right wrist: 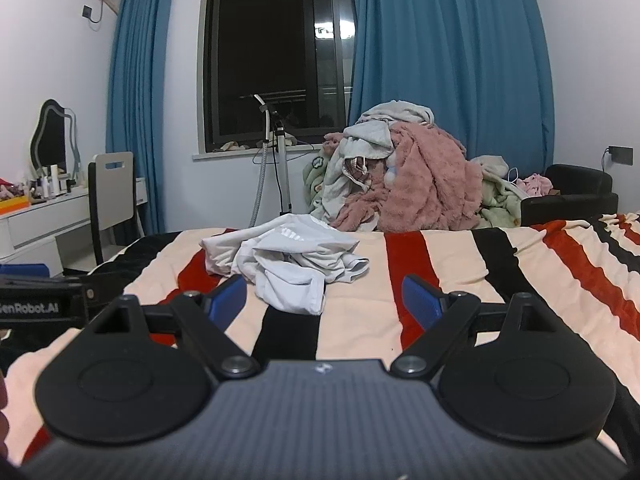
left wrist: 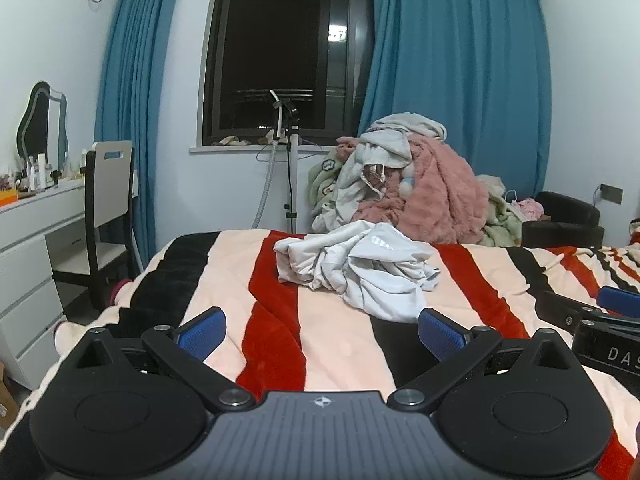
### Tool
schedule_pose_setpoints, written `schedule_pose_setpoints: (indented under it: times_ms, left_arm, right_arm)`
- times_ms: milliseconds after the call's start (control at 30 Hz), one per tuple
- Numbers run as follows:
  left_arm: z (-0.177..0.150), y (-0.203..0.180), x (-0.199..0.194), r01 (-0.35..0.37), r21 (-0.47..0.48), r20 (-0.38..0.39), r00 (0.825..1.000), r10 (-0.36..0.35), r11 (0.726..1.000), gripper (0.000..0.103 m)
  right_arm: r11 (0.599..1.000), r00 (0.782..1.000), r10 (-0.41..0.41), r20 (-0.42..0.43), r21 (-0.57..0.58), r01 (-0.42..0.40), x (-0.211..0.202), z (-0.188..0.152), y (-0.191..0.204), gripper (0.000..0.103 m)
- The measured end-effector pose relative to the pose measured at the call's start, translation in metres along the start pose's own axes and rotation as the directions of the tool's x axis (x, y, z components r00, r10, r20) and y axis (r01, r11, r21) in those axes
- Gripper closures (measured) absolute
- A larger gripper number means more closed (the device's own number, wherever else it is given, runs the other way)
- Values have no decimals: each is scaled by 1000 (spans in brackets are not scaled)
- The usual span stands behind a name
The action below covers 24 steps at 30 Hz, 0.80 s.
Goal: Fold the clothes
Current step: 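Move both grippers toward the crumpled white T-shirt on the bed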
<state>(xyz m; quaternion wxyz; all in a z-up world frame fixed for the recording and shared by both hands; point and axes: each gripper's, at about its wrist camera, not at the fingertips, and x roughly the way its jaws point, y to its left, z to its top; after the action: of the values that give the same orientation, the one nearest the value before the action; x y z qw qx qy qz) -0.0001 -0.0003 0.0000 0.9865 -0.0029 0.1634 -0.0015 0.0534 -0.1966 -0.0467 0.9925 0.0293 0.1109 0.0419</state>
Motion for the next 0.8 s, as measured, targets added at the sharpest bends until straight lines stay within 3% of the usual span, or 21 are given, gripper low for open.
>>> schedule_pose_setpoints:
  times_ms: [167, 433, 800]
  left_arm:
    - [3, -10, -1, -29, 52, -6, 1000, 29, 998, 0]
    - [-10, -5, -14, -30, -5, -23, 999, 30, 1000, 0]
    - [-14, -11, -24, -31, 22, -16, 999, 32, 999, 0]
  right_arm:
    - [1000, 1000, 6, 2, 22, -6, -1, 1, -4, 17]
    - [997, 1000, 4, 29, 77, -6, -11, -10, -13, 17]
    - [992, 994, -12, 111, 126, -2, -22, -3, -19, 17]
